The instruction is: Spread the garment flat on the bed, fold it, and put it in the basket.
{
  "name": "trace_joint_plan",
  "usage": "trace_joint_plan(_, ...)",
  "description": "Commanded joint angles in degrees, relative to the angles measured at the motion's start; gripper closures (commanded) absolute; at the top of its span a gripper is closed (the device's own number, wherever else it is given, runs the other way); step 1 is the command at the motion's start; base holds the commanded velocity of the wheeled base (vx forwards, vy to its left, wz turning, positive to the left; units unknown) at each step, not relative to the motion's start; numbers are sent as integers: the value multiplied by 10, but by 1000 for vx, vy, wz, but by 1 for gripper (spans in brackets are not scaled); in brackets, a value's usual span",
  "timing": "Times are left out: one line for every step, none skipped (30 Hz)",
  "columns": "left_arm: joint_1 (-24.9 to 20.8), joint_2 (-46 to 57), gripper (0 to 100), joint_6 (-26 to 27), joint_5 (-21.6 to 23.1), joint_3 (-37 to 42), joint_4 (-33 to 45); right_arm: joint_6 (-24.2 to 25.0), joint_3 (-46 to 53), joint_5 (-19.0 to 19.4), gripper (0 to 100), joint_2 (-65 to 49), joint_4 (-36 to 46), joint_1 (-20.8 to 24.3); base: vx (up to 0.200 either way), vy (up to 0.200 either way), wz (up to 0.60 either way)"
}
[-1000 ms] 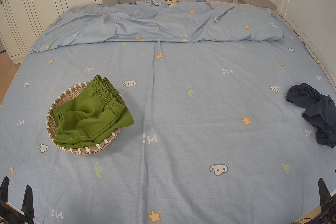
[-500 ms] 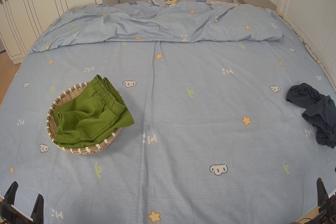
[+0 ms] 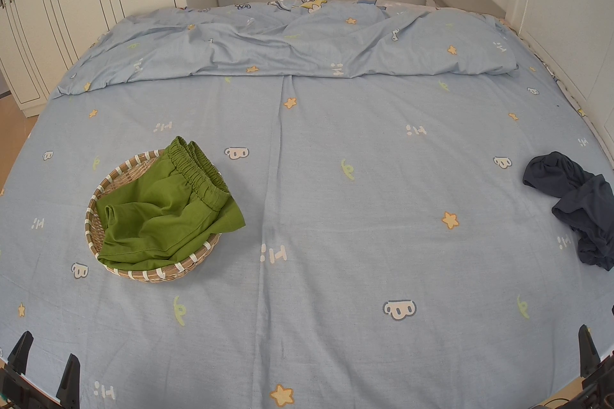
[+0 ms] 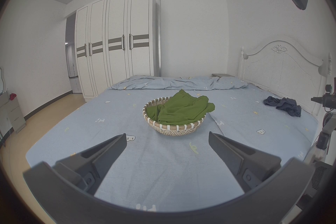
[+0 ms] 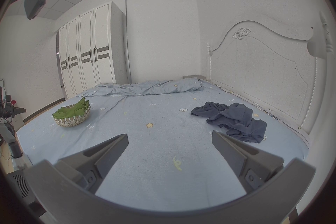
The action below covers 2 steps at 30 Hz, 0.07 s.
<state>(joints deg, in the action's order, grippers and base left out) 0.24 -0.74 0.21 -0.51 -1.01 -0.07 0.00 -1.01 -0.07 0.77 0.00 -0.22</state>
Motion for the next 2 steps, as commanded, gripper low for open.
trace_joint_plan(0,7,0,0,0,10,0,-1,10,1,0,-7,-1,0,0,0,0)
trace_joint_plan(0,7,0,1,0,10,0,0,10,1,0,-7,-1,0,0,0,0)
